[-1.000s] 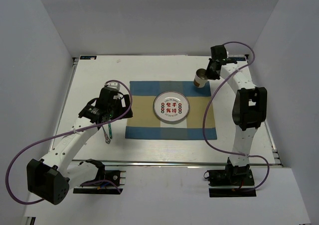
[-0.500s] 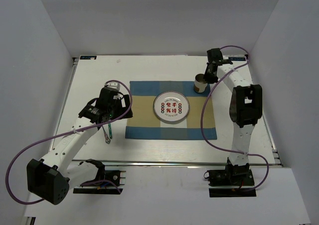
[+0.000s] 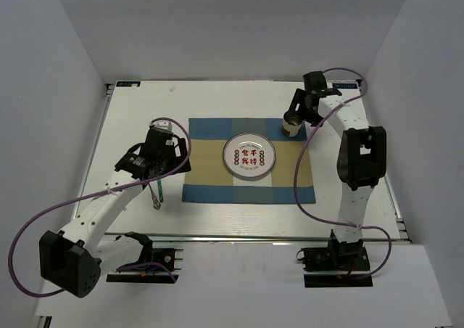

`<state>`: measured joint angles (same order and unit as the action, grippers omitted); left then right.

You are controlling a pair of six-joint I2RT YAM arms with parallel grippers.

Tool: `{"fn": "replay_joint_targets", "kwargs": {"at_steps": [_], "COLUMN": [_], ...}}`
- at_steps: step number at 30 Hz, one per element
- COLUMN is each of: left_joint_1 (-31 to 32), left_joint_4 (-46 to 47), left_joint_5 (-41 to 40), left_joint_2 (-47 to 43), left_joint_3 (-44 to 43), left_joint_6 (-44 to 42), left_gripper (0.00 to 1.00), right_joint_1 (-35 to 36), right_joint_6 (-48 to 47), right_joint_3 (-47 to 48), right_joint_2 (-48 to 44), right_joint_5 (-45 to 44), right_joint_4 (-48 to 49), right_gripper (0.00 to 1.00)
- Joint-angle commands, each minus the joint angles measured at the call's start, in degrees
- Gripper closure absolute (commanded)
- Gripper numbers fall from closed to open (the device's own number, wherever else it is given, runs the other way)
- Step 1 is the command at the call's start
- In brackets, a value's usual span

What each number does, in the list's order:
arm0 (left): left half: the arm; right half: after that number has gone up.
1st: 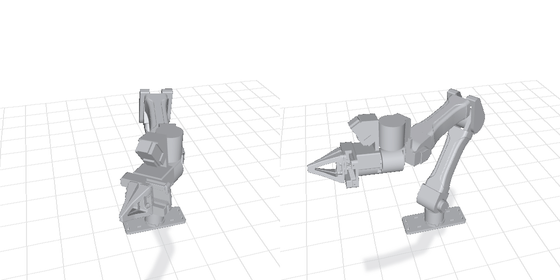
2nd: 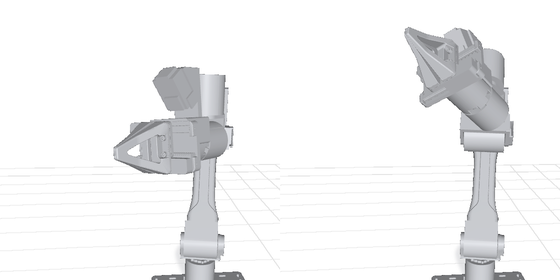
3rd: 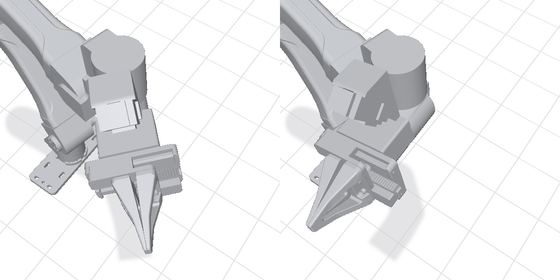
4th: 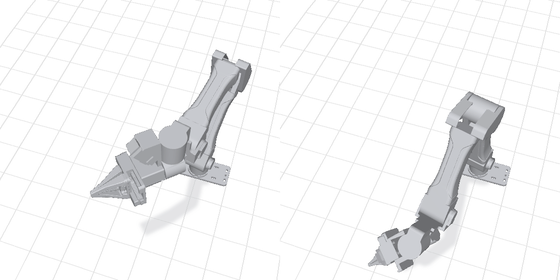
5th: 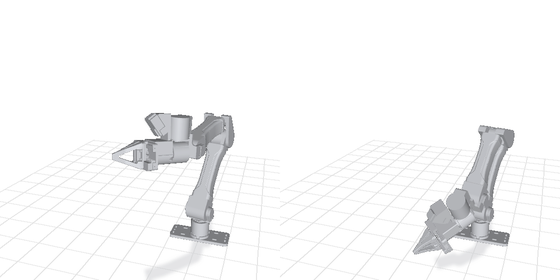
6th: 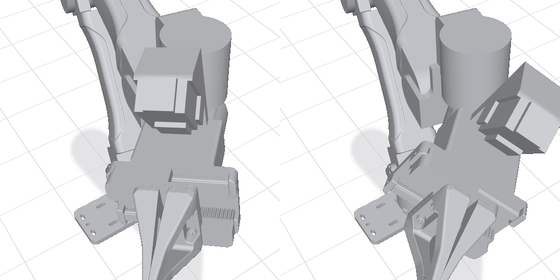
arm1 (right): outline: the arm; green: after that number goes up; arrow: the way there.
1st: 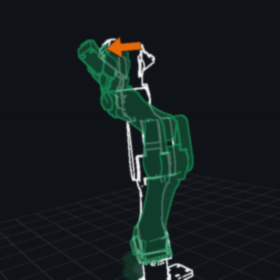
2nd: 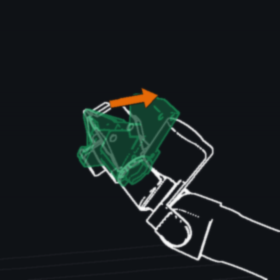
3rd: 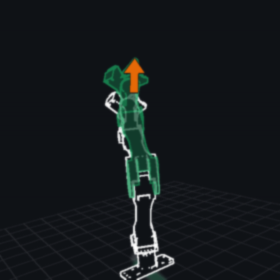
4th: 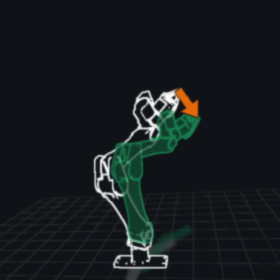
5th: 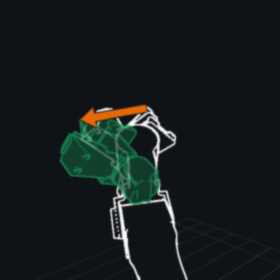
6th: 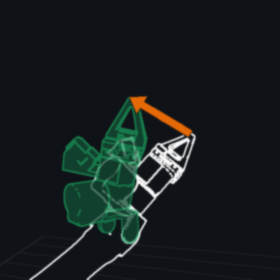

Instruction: Set the dinner table for one person

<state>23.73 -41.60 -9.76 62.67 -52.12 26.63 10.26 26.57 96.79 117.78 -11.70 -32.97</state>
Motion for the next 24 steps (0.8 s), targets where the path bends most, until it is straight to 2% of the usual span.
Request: {"fn": "replay_joint_targets", "kwargs": {"at_steps": [1,3,7,9,13,16,19,24], "left_joint_1": [-0.26,-0.79,-4.03,-7.18,-11.59,-13.35,-15.54,-17.48], "left_joint_4": [-2.77,-4.79,-6.82,-7.26,-5.51,-4.80,-3.75,-3.66], "left_joint_5": [-7.54,-9.48,-11.60,-11.34,-7.56,-5.18,-2.38,0.88], "left_joint_2": [1.82,3.50,8.42,11.41,15.63,19.58,22.66,26.70], "left_joint_3": [-1.84,-2.55,-4.31,-4.83,-5.10,-6.15,-6.51,-7.29], "left_joint_6": [3.76,5.44,8.87,9.14,6.95,3.96,1.50,0.44], "left_gripper": [0.02,0.02,0.02,0.02,0.02,0.02,0.06,0.14], "right_joint_1": [-0.33,-0.07,0.02,0.55,1.42,2.04,2.66,3.54], "right_joint_6": [0.16,-0.20,-3.80,-4.42,-3.37,-1.87,-0.64,0.06], "right_joint_3": [-0.55,-3.61,-12.05,-14.95,-22.31,-28.40,-33.15,-37.11], "right_joint_2": [-10.71,-15.63,-23.28,-25.75,-30.57,-35.67,-39.28,-43.06], "right_joint_5": [0.02,-0.60,6.51,9.92,13.46,16.79,19.08,20.84], "right_joint_4": [3.43,5.10,13.35,14.25,16.35,21.45,23.83,25.50], "right_gripper": [0.11,0.11,0.11,0.11,0.11,0.18,0.23,0.24]}}
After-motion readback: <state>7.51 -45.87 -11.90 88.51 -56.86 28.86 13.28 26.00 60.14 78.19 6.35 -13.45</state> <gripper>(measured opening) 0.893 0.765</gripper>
